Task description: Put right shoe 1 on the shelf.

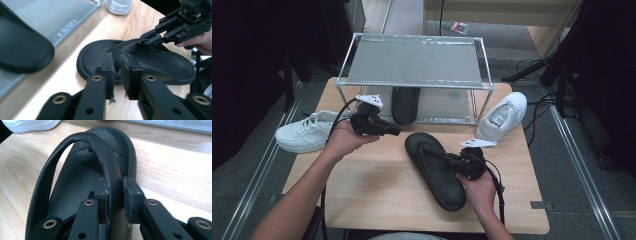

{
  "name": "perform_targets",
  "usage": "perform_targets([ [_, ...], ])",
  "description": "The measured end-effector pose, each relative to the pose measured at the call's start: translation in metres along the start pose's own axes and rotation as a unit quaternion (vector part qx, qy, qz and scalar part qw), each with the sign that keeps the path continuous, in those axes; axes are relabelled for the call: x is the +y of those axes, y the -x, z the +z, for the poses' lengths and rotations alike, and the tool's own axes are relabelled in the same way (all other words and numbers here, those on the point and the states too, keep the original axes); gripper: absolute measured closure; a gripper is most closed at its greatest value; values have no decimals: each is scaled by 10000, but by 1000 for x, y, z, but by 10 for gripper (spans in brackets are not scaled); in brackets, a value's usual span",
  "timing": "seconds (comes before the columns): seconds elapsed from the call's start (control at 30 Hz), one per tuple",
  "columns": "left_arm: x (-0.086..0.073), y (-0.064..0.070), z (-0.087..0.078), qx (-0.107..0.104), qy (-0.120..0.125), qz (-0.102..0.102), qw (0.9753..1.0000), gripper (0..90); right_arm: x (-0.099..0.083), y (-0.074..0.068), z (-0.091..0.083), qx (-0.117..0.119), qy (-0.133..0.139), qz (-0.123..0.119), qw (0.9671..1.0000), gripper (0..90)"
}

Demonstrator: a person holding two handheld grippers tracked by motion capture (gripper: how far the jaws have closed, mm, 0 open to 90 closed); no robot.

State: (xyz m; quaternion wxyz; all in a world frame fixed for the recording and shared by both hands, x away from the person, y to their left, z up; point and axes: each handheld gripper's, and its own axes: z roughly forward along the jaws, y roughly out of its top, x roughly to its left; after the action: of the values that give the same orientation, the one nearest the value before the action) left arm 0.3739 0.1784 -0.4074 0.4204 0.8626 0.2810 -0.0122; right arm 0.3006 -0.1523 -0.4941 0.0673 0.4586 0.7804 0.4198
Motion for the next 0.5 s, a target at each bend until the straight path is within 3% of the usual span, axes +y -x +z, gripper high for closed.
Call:
perform_targets([
  [0.17,16,-8,-4,-16,82,83,9999,899,7,3,-2,-34,18,1,10000,762],
  [0.5,51,-28,-13,116,144,164,9997,900,31,20,-5,-250,90,21,9996,762],
])
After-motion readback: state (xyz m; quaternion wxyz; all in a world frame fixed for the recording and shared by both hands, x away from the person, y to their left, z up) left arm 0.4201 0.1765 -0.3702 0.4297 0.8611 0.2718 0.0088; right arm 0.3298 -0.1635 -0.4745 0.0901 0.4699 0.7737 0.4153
